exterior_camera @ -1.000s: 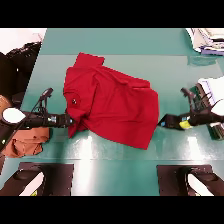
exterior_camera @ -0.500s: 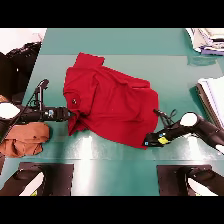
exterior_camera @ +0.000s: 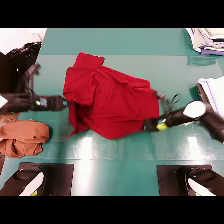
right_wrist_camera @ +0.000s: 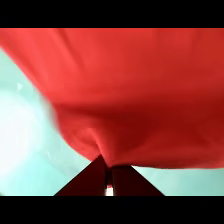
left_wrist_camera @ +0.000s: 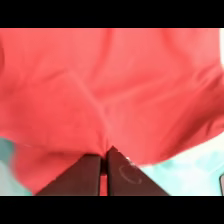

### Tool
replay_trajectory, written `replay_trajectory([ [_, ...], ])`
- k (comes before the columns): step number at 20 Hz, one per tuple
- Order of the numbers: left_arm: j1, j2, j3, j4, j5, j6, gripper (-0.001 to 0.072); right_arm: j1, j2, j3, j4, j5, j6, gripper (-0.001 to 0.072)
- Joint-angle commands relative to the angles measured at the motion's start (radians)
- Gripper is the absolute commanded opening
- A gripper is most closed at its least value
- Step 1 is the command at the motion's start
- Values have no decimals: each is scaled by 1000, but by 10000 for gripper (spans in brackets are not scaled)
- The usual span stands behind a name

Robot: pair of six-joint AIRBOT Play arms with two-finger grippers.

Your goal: Fold the shirts.

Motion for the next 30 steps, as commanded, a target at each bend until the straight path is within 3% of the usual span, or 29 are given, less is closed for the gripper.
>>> replay_trajectory([
  [1,1,1,343,48,-40,-2,24,-162,135,246,-98,-24,-1,18],
  [5,1,1,813,92,40,-1,25,-406,247,593,-132,-156,-46,18],
  [8,1,1,1085,111,117,-2,24,-558,280,805,-131,-179,-90,18],
  [13,1,1,1288,109,207,-17,24,-730,299,1004,-132,-142,-133,18],
  [19,1,-4,1186,106,143,-95,24,-802,158,1201,-112,111,-138,18],
  [24,1,-166,886,115,-61,-116,25,-623,-99,1130,-81,344,-93,18],
  [27,1,-352,800,141,-155,-114,25,-522,-254,983,-82,374,-66,18],
  [30,1,-550,787,164,-158,-108,25,-479,-418,874,-82,299,-60,18],
])
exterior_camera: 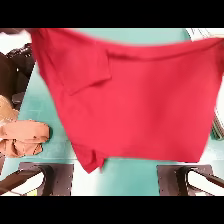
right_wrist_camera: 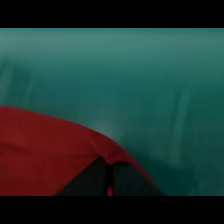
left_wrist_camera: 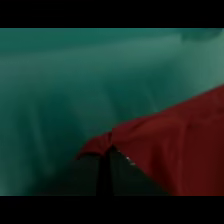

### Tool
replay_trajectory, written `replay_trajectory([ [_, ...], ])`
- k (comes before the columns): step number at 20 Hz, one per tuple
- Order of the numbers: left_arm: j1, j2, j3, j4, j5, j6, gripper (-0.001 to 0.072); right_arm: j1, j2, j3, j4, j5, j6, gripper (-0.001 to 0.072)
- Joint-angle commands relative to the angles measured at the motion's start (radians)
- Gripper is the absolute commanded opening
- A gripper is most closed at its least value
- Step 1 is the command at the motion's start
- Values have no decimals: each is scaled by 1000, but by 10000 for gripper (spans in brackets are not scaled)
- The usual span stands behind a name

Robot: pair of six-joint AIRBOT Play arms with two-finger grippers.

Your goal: Fold the shirts.

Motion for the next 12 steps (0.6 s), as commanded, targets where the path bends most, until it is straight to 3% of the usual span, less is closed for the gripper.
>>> replay_trajectory([
  [1,0,-221,-41,19,-19,20,25,56,-190,-114,7,-65,17,18],
  [5,1,-386,-41,19,249,79,25,56,-368,-72,10,-289,16,18],
  [8,4,-425,-41,18,462,93,25,56,-462,43,10,-374,16,18],
  [10,20,-432,-41,20,504,94,25,56,-502,111,8,-384,15,18],
  [12,48,-436,-41,22,452,97,25,56,-517,136,8,-363,-7,18],
])
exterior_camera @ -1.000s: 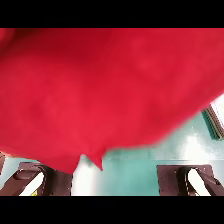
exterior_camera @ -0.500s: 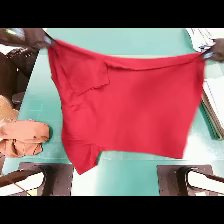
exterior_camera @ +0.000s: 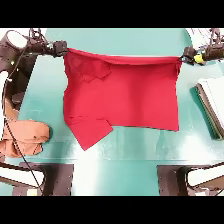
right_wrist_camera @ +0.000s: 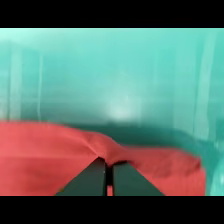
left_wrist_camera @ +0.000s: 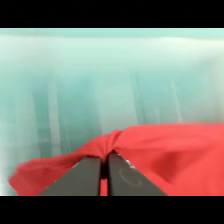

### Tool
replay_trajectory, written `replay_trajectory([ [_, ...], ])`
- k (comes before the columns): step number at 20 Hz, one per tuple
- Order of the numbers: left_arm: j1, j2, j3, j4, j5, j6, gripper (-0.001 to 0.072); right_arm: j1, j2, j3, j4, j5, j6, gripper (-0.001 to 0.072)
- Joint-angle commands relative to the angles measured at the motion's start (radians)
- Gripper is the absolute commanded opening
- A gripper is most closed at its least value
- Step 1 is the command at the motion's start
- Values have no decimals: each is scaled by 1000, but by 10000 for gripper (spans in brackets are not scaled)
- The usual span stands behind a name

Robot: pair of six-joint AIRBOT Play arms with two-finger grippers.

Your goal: Fold the shirts.

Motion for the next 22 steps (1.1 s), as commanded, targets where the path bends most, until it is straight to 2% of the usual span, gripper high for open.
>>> replay_trajectory([
  [1,40,-24,-1,6,-10,24,25,2,-48,54,-5,6,-35,18],
  [4,76,-24,-23,14,-199,125,24,18,-29,-1,-89,96,-40,17],
  [6,75,-24,-92,33,-244,144,24,47,3,-97,-169,89,-39,17],
  [13,73,-24,-326,33,-108,156,25,106,14,-310,-184,3,-38,18],
  [17,73,-23,-334,32,-101,150,27,113,14,-322,-176,-19,-31,19],
  [18,73,-23,-334,32,-111,133,28,113,14,-322,-176,-8,-31,39],
  [19,73,-23,-333,32,-127,129,126,113,14,-322,-176,7,-31,185],
  [20,77,-22,-330,32,-153,128,400,107,14,-317,-177,30,-31,276],
  [21,83,-22,-319,37,-193,114,445,105,14,-306,-177,57,-31,276],
  [22,94,-19,-304,39,-241,94,420,96,19,-290,-180,96,-31,276],
])
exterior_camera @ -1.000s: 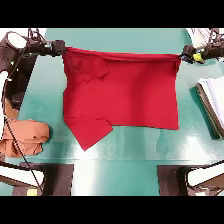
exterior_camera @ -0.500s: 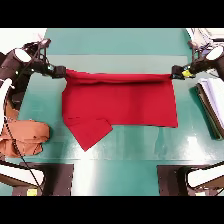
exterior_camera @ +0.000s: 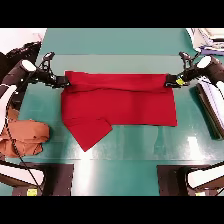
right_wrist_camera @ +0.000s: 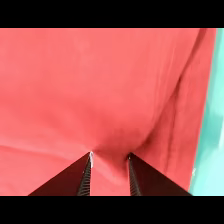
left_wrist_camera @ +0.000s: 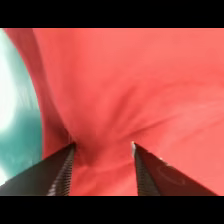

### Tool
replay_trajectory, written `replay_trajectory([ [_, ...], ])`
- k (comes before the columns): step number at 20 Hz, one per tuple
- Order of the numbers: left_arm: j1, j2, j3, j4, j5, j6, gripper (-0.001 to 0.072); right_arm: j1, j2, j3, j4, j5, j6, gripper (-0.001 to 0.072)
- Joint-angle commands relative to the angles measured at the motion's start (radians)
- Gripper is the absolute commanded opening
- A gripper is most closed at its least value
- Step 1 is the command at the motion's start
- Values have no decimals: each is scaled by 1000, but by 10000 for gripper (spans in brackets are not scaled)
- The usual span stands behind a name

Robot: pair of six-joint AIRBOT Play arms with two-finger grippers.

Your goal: Fold the shirts.

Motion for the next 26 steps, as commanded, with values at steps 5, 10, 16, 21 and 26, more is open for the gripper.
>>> replay_trajectory([
  [5,116,150,-17,7,-274,-71,419,-51,148,-31,-5,151,-10,273],
  [10,122,455,-465,25,-246,-136,420,-56,336,-216,2,146,-10,269],
  [16,122,779,-890,-79,-209,-158,419,-56,415,-288,3,135,-10,370],
  [21,121,805,-1013,-207,-64,-147,419,-55,416,-243,3,144,-10,369],
  [26,24,791,-1028,-237,126,-150,419,-55,415,-230,30,154,-10,369],
])
